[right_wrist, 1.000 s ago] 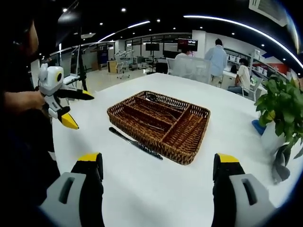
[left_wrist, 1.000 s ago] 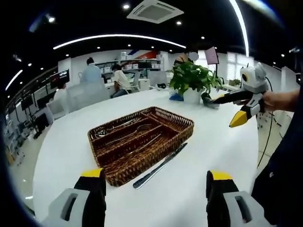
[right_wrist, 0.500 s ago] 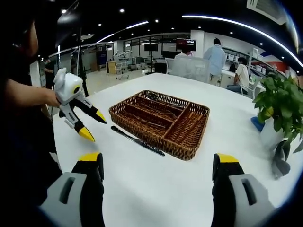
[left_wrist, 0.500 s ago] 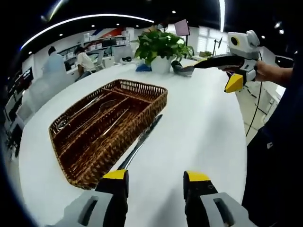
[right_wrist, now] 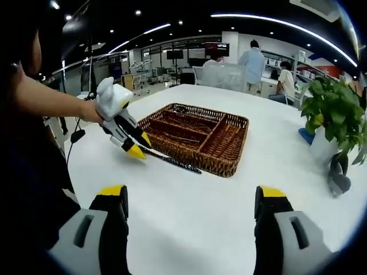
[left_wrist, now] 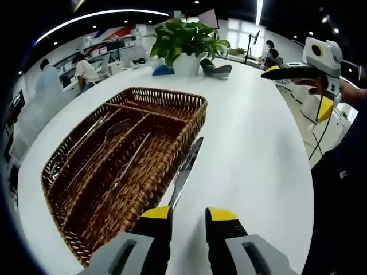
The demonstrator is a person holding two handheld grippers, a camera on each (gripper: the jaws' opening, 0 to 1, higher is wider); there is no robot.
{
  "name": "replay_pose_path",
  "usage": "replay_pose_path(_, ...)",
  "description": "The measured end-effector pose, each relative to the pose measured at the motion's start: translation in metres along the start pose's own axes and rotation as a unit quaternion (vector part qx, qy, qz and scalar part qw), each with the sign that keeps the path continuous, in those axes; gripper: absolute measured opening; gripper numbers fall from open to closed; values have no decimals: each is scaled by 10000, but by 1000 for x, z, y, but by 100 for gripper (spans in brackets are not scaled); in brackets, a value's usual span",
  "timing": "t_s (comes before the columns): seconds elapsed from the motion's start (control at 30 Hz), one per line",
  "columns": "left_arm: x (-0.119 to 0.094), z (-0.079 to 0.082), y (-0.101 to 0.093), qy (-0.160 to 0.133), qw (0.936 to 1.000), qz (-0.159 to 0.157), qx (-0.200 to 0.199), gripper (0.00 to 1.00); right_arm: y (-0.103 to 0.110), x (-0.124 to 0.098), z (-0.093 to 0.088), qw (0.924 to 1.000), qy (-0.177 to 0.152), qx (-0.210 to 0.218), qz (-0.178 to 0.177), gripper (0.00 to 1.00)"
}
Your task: Arrange the knives, forks, and spoons in their matching storage slots by inserting each utensil handle-first until every utensil is classified and aligned in the correct compartment
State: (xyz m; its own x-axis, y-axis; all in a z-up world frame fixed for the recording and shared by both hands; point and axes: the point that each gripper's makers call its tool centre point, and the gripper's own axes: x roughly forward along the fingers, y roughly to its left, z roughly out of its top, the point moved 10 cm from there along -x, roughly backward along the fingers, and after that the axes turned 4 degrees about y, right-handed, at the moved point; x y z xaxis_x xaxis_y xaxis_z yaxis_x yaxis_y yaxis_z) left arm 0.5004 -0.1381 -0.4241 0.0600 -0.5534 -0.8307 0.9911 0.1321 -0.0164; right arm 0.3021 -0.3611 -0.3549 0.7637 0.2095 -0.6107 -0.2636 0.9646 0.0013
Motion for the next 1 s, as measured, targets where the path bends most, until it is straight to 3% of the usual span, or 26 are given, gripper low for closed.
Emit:
replay_pose_path(0.1,8,4,4,150,9997,-27,165,18,1,-4,-4,10000,-62,-3,-63,91)
replay_pose_path(0.2,18,6,8,396,9969,176,651,8,3,-5,-7,10000,-47,-41,-49,91)
replay_pose_path(0.3,26,5,9,594,9945,270,819,4,7,-5,-12,9999,51,-161,11,91)
replay_pose_path(0.37,28,5,10,559,9942,397,833,3,9,-5,-14,9995,155,-269,39,90)
replay_pose_path(0.53,30,6,14,464,9973,87,570,2,9,-6,-14,9994,166,-286,86,89)
replay_pose_path(0.6,30,4,13,436,9988,-69,207,3,8,-5,-12,9992,189,-347,99,89)
replay_pose_path(0.7,28,2,9,523,9969,-57,585,3,5,-3,-9,9991,164,-361,114,88)
replay_pose_path(0.9,23,-5,-9,639,9960,-248,576,0,4,5,-7,9985,228,-425,256,84)
replay_pose_path(1.0,20,-8,-22,714,9949,-253,670,0,7,13,-7,9959,372,-490,659,78)
